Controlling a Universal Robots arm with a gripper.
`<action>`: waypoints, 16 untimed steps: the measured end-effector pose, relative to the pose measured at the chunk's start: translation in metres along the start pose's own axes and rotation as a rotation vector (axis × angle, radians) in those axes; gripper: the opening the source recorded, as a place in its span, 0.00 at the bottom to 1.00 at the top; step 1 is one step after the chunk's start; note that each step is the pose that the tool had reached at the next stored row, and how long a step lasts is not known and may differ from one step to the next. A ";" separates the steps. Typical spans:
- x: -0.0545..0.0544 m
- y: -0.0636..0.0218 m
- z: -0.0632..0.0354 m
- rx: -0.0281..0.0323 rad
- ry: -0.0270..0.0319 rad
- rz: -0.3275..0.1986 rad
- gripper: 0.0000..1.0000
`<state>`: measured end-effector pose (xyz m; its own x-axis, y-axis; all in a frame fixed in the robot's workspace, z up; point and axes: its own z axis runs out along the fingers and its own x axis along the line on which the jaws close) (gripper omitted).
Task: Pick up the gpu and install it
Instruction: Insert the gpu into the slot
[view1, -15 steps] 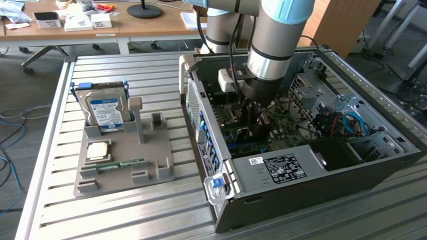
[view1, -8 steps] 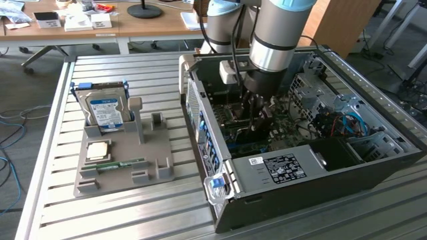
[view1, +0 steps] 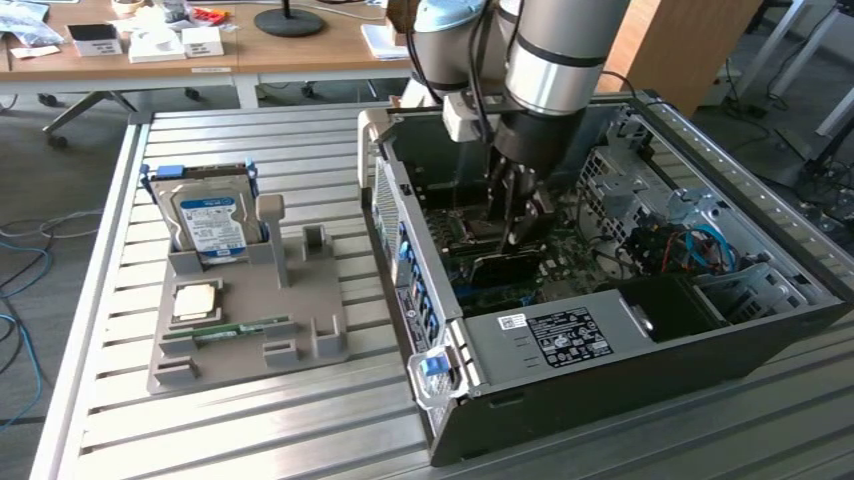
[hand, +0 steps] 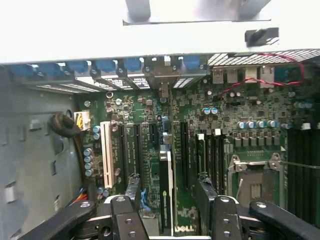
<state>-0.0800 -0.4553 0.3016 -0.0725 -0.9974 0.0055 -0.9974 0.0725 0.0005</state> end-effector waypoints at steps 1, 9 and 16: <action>0.000 0.0000 -0.0035 0.0000 -0.0001 0.000 0.57; 0.000 0.0000 -0.0332 0.0001 -0.0001 0.000 0.57; 0.000 0.0000 -0.0405 0.0001 -0.0002 -0.001 0.57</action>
<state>-0.0799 -0.4553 0.3421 -0.0719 -0.9974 0.0053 -0.9974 0.0719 0.0004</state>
